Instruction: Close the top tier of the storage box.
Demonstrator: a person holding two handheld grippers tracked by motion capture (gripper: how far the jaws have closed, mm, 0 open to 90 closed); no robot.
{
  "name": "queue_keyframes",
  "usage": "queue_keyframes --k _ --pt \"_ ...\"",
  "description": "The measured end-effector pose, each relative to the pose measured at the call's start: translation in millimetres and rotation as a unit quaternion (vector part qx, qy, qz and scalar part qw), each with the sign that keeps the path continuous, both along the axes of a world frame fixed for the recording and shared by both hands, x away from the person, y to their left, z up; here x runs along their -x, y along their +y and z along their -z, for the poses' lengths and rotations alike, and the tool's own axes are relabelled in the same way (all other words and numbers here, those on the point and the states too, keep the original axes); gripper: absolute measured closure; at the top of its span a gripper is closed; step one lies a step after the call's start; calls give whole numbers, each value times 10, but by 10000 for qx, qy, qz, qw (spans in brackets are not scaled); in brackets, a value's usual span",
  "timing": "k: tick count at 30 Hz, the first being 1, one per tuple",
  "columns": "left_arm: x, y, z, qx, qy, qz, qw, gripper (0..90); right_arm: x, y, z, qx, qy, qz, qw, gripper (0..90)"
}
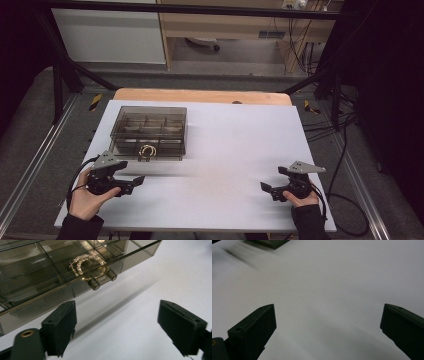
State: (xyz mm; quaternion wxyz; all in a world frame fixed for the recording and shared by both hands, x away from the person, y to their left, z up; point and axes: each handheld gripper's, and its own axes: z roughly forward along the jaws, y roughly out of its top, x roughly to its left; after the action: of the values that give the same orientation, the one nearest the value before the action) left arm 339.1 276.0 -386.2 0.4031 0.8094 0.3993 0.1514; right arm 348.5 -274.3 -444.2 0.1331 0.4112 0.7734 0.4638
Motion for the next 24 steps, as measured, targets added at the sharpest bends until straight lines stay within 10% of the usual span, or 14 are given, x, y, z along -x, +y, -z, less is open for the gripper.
queue_keyframes --k 24 --pt "-65 97 48 63 179 -45 9998 570 0 -2 2 11 7 -13 10000 9"
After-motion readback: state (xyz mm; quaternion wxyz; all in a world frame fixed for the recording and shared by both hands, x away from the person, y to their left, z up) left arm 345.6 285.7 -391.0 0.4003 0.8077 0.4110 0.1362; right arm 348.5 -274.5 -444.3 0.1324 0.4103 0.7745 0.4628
